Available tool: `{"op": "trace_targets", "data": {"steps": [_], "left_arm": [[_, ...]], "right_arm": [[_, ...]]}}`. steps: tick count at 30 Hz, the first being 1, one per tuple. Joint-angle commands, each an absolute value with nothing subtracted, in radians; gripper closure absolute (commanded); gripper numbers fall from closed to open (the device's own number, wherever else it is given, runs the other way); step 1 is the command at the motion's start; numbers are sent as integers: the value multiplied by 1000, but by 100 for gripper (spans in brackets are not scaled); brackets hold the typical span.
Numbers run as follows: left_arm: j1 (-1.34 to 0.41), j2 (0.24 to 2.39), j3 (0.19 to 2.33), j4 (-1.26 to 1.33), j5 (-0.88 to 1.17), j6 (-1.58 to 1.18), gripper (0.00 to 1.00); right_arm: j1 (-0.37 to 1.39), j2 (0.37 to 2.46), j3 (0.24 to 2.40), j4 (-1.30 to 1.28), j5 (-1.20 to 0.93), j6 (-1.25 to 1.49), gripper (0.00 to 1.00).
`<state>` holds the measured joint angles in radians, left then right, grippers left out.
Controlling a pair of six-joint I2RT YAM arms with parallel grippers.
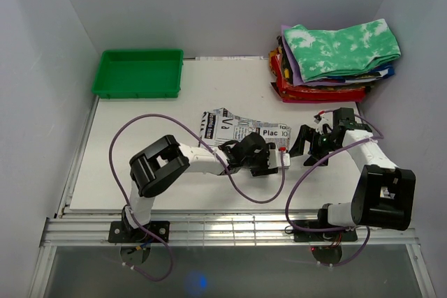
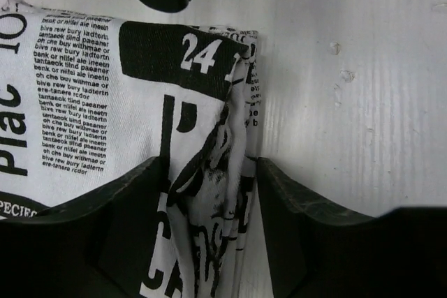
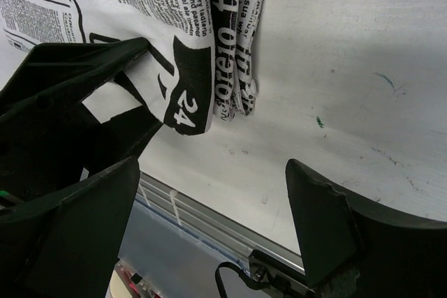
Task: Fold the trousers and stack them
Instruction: Neatly place the folded trousers to the corner
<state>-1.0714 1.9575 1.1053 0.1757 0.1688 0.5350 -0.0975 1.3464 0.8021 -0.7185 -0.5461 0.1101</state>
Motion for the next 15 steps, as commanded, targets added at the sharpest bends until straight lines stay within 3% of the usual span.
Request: {"op": "trace_targets", "data": {"steps": [1,6,13,15], "left_arm": [[-1049,1993,1123,133,210,529,36],[-1016,2005,1141,107,255,496,66],[-934,1962,1198,26,448,364,99],[-910,1962,1229,12,495,336,100]], "right_arm": [[-101,1356,824,-686,-575,120,10],[-100,1362,796,-632,-606,141,10],[-81,1361,749,-473,-652,242,10],[-71,1377,736,-447,-657,285,10]]}}
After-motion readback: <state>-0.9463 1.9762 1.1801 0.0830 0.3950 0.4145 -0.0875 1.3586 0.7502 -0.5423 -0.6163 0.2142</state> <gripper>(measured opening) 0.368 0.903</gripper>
